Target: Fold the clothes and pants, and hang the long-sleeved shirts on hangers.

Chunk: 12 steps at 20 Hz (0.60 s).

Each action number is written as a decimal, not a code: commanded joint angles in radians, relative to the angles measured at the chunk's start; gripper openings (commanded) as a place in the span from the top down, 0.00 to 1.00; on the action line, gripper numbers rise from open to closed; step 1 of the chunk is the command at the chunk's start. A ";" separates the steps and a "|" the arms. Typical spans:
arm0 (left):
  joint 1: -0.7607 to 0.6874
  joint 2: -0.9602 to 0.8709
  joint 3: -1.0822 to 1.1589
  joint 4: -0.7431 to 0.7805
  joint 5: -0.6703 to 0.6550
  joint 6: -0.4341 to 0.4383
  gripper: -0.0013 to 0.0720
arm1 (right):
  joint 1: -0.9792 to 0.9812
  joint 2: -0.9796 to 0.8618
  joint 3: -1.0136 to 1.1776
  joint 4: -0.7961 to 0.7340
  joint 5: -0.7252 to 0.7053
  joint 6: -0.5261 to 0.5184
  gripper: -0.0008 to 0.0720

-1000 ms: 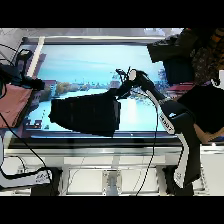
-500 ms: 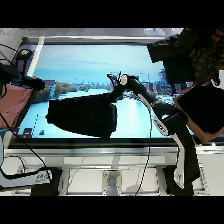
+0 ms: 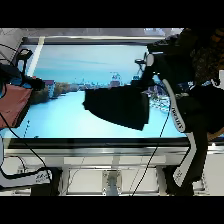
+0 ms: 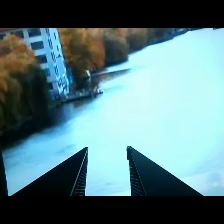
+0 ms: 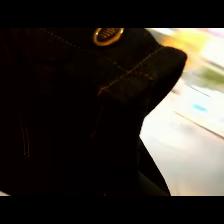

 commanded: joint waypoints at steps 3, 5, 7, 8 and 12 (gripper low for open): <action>0.000 -0.028 0.000 0.000 0.000 -0.018 0.55 | -0.237 0.134 -0.072 -0.178 0.190 0.007 0.97; 0.000 -0.057 0.000 0.000 0.000 -0.038 0.55 | -0.319 0.183 -0.080 -0.222 0.190 0.007 0.97; -0.003 -0.090 0.000 0.000 0.000 -0.046 0.55 | -0.400 0.219 -0.080 -0.223 0.193 0.007 0.97; -0.005 -0.107 0.000 0.000 -0.001 -0.052 0.55 | -0.432 0.229 -0.081 -0.222 0.194 0.007 0.97; -0.021 -0.161 0.000 0.000 -0.001 -0.052 0.55 | -0.528 0.240 -0.082 -0.262 0.194 0.007 0.97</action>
